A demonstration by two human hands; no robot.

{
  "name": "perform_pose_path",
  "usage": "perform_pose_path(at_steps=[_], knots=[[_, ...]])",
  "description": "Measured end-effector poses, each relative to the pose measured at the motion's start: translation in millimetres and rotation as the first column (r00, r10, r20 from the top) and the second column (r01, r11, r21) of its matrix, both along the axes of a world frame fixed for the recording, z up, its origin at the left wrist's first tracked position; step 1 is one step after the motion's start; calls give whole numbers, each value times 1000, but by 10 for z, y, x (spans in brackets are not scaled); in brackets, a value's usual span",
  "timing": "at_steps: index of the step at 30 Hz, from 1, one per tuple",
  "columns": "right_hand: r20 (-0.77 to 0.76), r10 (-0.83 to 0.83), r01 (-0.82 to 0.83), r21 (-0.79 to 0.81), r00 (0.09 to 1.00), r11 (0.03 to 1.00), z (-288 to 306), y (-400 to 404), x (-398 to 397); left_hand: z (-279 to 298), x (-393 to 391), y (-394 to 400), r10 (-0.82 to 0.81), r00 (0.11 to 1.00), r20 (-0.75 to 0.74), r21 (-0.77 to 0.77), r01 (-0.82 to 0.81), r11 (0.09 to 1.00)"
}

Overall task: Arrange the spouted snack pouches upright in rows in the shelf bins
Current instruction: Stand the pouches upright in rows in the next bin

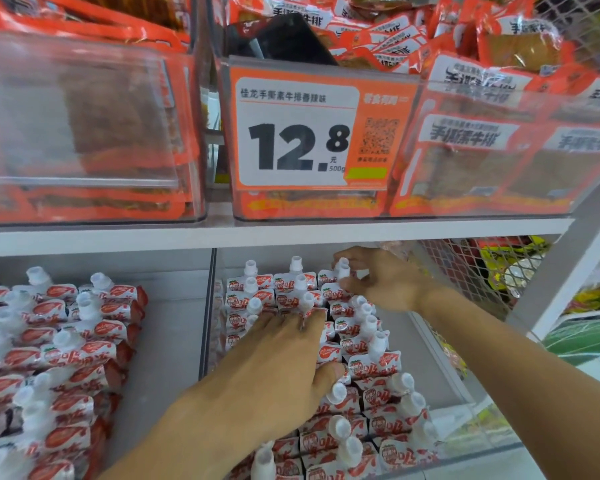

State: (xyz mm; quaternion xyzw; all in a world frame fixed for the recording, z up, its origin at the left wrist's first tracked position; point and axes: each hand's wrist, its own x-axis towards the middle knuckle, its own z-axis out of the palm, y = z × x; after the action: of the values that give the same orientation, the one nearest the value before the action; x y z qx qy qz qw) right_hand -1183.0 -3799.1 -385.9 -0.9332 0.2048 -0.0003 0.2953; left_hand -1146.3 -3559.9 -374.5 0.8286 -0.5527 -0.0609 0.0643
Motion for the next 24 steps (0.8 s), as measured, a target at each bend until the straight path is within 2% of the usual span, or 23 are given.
perform_pose_path(at_steps=[4,6,8,11,13,16,19,24], knots=[[-112,24,4,246,993,969,87,-12,-78,9,-8,-12,13,1000,-17,1,-13,1000],[-97,-3,18,151,995,988,101,13,-102,20,-13,-11,18,999,-38,7,-18,1000],[5,-126,125,40,992,991,50,37,-52,31,-23,-5,17,999,-39,2,-17,1000],[155,-346,332,110,925,937,-88,20,86,27,-25,-3,18,999,-35,-4,-18,1000],[218,-320,327,5,922,945,-103,53,132,17,-13,-6,14,1000,-27,-8,-14,1000],[179,-255,274,-86,950,958,-93,107,130,1,4,-14,12,1000,-24,-7,-12,1000],[152,-239,244,-12,959,970,-99,63,97,8,12,-13,12,1000,-29,-7,-12,1000],[52,-167,173,-153,985,973,39,85,123,-32,16,-13,6,1000,-17,-12,-6,1000]])
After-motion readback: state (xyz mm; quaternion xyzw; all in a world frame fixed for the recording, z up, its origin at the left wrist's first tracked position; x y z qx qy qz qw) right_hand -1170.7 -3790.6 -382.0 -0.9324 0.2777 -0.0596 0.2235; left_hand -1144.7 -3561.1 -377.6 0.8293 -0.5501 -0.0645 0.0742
